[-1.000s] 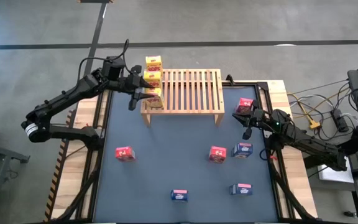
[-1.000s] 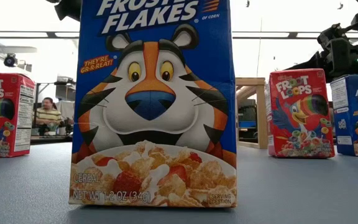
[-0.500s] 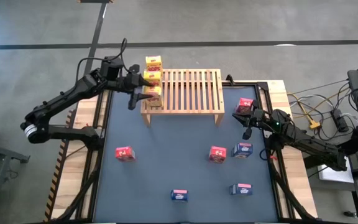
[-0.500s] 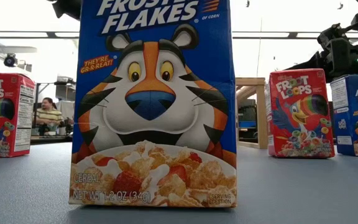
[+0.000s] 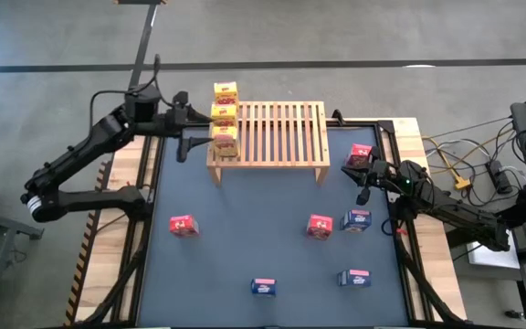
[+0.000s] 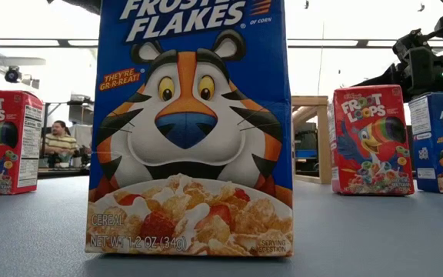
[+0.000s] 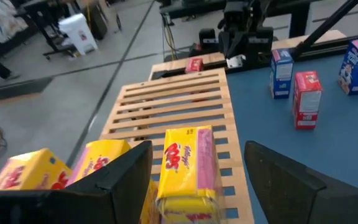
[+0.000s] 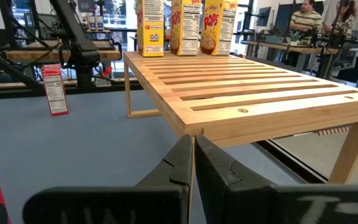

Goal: Stack cereal on shelf
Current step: Put the top right blue cereal box on the shelf

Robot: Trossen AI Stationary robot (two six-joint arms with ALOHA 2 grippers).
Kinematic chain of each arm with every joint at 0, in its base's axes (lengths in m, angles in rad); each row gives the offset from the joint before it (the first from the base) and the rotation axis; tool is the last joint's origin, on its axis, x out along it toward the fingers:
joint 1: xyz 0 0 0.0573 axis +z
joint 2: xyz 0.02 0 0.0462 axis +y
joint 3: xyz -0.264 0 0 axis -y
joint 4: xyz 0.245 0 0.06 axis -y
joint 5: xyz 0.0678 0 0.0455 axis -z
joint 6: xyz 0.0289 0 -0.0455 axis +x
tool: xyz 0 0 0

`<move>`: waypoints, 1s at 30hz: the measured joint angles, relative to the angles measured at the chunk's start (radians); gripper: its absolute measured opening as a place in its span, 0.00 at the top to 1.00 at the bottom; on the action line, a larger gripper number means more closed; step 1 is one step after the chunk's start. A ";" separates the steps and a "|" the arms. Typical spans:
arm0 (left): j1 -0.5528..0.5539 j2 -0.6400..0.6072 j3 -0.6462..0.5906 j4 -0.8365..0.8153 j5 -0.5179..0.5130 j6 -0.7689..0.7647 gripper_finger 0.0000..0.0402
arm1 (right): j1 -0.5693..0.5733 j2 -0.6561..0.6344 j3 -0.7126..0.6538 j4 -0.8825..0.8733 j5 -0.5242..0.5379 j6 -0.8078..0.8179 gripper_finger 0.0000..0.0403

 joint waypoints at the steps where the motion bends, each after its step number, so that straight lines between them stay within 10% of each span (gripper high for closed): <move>1: 0.000 -0.016 0.000 -0.010 -0.002 0.000 0.41 | 0.000 0.000 0.000 0.000 0.000 0.000 0.98; 30: 0.000 -0.660 -0.320 -0.024 0.018 -0.290 0.41 | 0.000 0.000 0.000 0.000 0.000 0.000 0.98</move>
